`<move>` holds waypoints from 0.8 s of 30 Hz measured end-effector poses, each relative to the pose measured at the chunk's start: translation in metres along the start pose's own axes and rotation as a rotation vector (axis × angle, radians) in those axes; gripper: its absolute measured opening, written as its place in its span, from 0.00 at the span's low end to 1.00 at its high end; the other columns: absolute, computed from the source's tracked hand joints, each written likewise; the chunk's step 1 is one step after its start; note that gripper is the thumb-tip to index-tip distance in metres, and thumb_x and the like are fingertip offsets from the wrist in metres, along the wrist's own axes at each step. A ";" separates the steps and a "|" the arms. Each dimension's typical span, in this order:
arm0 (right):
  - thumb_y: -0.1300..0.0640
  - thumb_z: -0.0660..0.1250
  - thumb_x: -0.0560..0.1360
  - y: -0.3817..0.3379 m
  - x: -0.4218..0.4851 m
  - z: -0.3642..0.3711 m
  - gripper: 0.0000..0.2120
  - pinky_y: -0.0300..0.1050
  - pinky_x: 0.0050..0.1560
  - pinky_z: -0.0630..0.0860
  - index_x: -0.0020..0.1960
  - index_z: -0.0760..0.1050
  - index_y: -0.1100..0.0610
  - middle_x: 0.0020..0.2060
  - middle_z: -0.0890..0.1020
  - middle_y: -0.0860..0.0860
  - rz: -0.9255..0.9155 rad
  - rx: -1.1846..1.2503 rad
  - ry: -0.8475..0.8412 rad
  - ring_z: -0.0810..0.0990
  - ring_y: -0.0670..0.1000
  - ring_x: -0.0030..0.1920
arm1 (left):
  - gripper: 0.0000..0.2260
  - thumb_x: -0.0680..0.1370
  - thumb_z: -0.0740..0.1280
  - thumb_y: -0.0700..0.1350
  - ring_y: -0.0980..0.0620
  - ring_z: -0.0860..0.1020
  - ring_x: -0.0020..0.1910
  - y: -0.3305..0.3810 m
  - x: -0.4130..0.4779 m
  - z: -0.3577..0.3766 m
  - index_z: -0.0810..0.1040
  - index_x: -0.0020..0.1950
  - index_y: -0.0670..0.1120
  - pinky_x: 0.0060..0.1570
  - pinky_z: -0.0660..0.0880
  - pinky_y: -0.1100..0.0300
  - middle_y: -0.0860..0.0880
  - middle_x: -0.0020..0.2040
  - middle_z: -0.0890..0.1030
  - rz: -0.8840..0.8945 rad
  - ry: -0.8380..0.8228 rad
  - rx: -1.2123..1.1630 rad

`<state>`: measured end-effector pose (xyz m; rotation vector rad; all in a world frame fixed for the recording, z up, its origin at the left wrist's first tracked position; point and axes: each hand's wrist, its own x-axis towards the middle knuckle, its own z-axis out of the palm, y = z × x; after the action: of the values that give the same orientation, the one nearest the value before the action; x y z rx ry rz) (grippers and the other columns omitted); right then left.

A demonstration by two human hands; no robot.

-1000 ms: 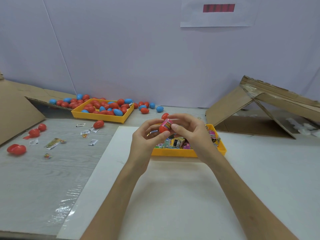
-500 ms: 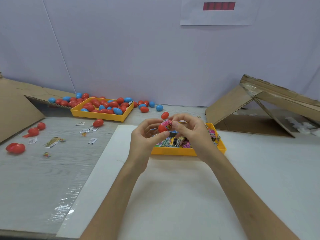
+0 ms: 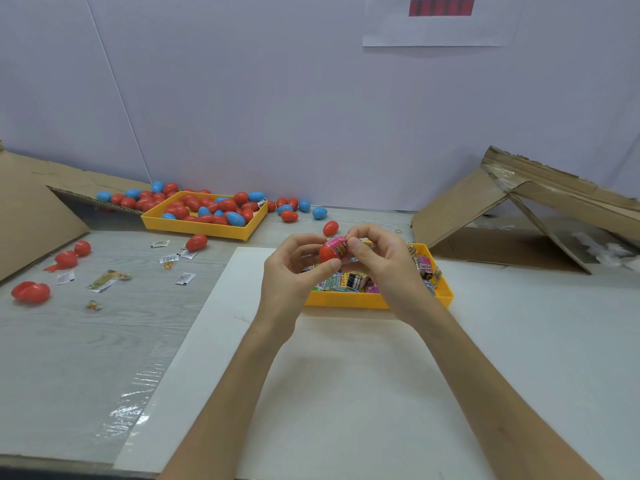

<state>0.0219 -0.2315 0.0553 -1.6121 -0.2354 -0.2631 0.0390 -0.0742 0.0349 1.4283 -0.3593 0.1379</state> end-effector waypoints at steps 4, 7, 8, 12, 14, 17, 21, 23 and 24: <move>0.59 0.62 0.83 0.000 0.000 0.001 0.06 0.51 0.51 0.82 0.48 0.76 0.54 0.43 0.81 0.54 0.001 -0.008 0.015 0.83 0.50 0.45 | 0.13 0.72 0.77 0.41 0.55 0.84 0.49 0.002 -0.002 0.000 0.82 0.53 0.54 0.46 0.80 0.63 0.55 0.46 0.86 0.027 0.014 0.022; 0.58 0.62 0.83 0.000 0.000 0.003 0.06 0.50 0.51 0.82 0.49 0.76 0.55 0.43 0.82 0.53 0.006 -0.015 0.028 0.84 0.49 0.44 | 0.14 0.73 0.77 0.39 0.55 0.85 0.49 0.002 -0.002 0.001 0.82 0.53 0.54 0.45 0.81 0.64 0.56 0.46 0.86 0.038 0.027 0.019; 0.58 0.62 0.83 0.000 0.000 0.003 0.06 0.50 0.51 0.83 0.49 0.76 0.55 0.44 0.82 0.54 0.006 -0.018 0.034 0.84 0.49 0.44 | 0.14 0.73 0.77 0.39 0.55 0.85 0.48 0.002 -0.002 0.001 0.81 0.53 0.54 0.45 0.81 0.63 0.56 0.46 0.86 0.040 0.035 0.018; 0.59 0.61 0.83 0.000 -0.001 0.006 0.06 0.52 0.52 0.83 0.50 0.75 0.56 0.46 0.81 0.56 0.011 0.001 0.052 0.83 0.47 0.42 | 0.15 0.72 0.78 0.38 0.53 0.86 0.47 0.002 -0.003 0.001 0.81 0.53 0.53 0.44 0.82 0.61 0.55 0.46 0.86 0.069 0.050 0.020; 0.59 0.60 0.84 -0.001 -0.001 0.007 0.06 0.55 0.53 0.82 0.51 0.75 0.56 0.43 0.81 0.54 0.016 0.031 0.071 0.82 0.46 0.40 | 0.15 0.72 0.77 0.37 0.54 0.86 0.47 0.003 -0.003 0.002 0.81 0.53 0.53 0.44 0.81 0.63 0.56 0.46 0.86 0.089 0.047 0.018; 0.60 0.60 0.84 -0.001 -0.001 0.009 0.07 0.57 0.54 0.81 0.50 0.75 0.57 0.38 0.80 0.52 0.027 0.088 0.099 0.81 0.46 0.38 | 0.15 0.72 0.77 0.37 0.54 0.86 0.46 0.002 -0.004 0.004 0.81 0.51 0.54 0.44 0.82 0.63 0.58 0.46 0.86 0.108 0.061 0.027; 0.59 0.60 0.84 0.000 -0.003 0.013 0.06 0.57 0.53 0.83 0.51 0.74 0.57 0.40 0.81 0.53 -0.012 -0.006 0.138 0.81 0.48 0.39 | 0.14 0.74 0.76 0.37 0.53 0.86 0.46 0.001 -0.004 0.004 0.82 0.52 0.54 0.46 0.82 0.61 0.59 0.46 0.86 0.107 0.071 0.031; 0.59 0.61 0.84 0.001 -0.005 0.015 0.05 0.51 0.49 0.83 0.51 0.74 0.57 0.39 0.82 0.50 -0.059 -0.066 0.136 0.82 0.48 0.39 | 0.14 0.76 0.74 0.36 0.52 0.86 0.49 0.001 -0.004 0.002 0.82 0.55 0.53 0.47 0.82 0.61 0.56 0.48 0.86 0.077 0.062 -0.012; 0.59 0.62 0.83 0.001 -0.006 0.016 0.04 0.47 0.47 0.83 0.50 0.74 0.57 0.38 0.83 0.47 -0.070 -0.064 0.124 0.82 0.47 0.39 | 0.14 0.76 0.73 0.36 0.51 0.86 0.50 0.001 -0.004 0.001 0.82 0.56 0.52 0.47 0.82 0.60 0.54 0.50 0.86 0.063 0.062 -0.041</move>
<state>0.0174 -0.2158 0.0514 -1.6461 -0.1901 -0.4264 0.0352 -0.0746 0.0347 1.3698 -0.3544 0.2238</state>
